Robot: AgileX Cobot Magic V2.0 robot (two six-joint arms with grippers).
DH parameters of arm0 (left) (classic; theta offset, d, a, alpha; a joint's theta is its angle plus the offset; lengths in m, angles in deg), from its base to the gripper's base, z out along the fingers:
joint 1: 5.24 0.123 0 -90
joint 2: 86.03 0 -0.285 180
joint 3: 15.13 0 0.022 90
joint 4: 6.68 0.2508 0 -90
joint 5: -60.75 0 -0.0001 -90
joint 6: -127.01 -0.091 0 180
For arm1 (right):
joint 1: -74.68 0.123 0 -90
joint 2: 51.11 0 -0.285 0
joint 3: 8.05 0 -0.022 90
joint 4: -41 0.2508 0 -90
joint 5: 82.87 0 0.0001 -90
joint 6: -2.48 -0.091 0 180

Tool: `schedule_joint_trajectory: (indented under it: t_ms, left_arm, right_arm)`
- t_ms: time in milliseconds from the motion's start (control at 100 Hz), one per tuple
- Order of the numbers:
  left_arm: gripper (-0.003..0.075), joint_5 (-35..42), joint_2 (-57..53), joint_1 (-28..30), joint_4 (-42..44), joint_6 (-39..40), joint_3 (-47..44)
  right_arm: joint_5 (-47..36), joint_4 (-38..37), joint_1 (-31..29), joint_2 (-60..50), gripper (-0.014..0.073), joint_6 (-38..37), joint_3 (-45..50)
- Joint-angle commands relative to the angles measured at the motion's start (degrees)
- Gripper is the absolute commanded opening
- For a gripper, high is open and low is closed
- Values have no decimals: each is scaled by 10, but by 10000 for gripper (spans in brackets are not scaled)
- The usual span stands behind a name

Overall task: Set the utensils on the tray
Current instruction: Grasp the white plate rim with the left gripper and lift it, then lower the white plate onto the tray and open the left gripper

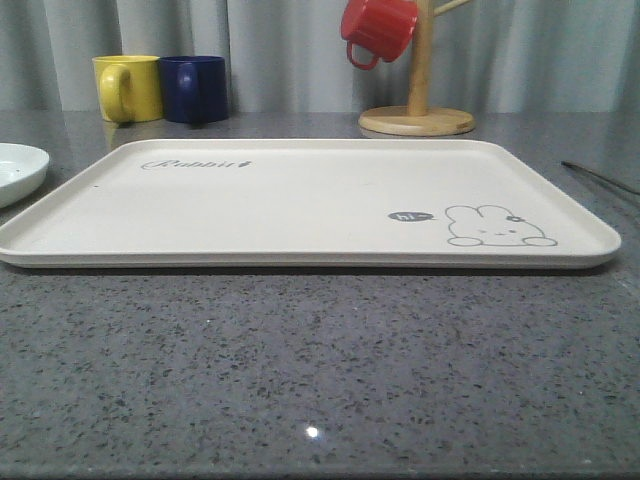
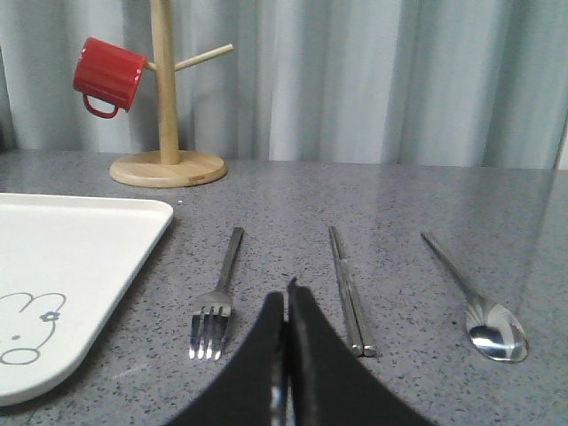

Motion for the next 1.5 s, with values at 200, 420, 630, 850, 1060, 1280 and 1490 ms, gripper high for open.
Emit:
schedule_joint_trajectory:
  t_ms: [200,420,630,850,1060,1280,1490]
  left_arm:
    - [-19,10,-19,2,-8,6,18]
    - [-19,20,-44,2,-53,-1,34]
    - [-19,33,-102,-4,-202,-91,47]
    - [-19,29,-118,-74,-267,-139,47]
    - [-19,45,-97,-170,-266,-139,47]
    - [-19,45,-49,-218,-264,-139,47]
    - [-19,41,-14,-222,-258,-139,47]
  right_arm:
    - [-47,-7,-2,-11,-69,1,-1]
    - [-47,-7,-2,-11,-69,1,-1]
    - [-47,-7,-2,-11,-69,1,-1]
    - [-47,-7,-2,-11,-69,1,-1]
    - [-47,-7,-2,-11,-69,1,-1]
    - [-47,-7,-2,-11,-69,1,-1]
    - [-47,-7,-2,-11,-69,1,-1]
